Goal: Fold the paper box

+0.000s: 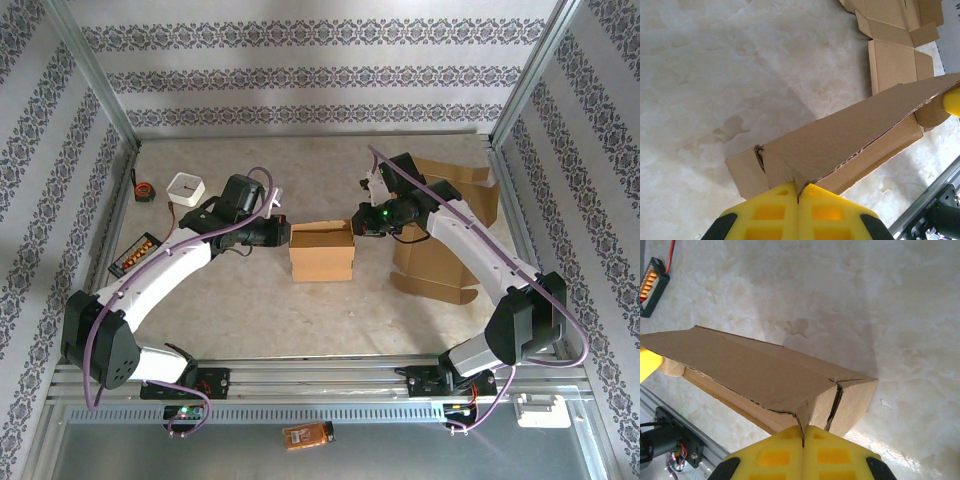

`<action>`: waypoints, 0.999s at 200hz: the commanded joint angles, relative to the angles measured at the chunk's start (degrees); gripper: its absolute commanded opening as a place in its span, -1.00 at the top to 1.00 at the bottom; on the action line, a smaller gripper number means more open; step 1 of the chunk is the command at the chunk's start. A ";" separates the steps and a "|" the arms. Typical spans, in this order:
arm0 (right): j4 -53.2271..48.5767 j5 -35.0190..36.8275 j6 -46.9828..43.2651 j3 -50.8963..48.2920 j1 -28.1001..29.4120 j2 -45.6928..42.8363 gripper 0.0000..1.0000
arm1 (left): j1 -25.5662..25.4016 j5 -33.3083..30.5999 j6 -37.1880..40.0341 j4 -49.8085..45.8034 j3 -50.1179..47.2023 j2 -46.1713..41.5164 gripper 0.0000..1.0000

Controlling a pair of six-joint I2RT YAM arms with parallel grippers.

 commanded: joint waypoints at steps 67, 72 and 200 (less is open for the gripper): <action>-1.67 1.02 -2.26 -2.08 1.19 0.31 1.00 | -1.62 -0.88 1.04 -6.36 -1.01 2.34 0.89; -1.35 0.91 -2.03 -2.53 1.26 0.31 1.00 | -1.67 -0.83 0.92 -6.20 -1.05 2.32 0.89; -3.79 8.74 -4.64 -6.19 2.95 0.74 0.99 | -1.69 0.45 -0.13 -4.75 -2.38 1.77 0.89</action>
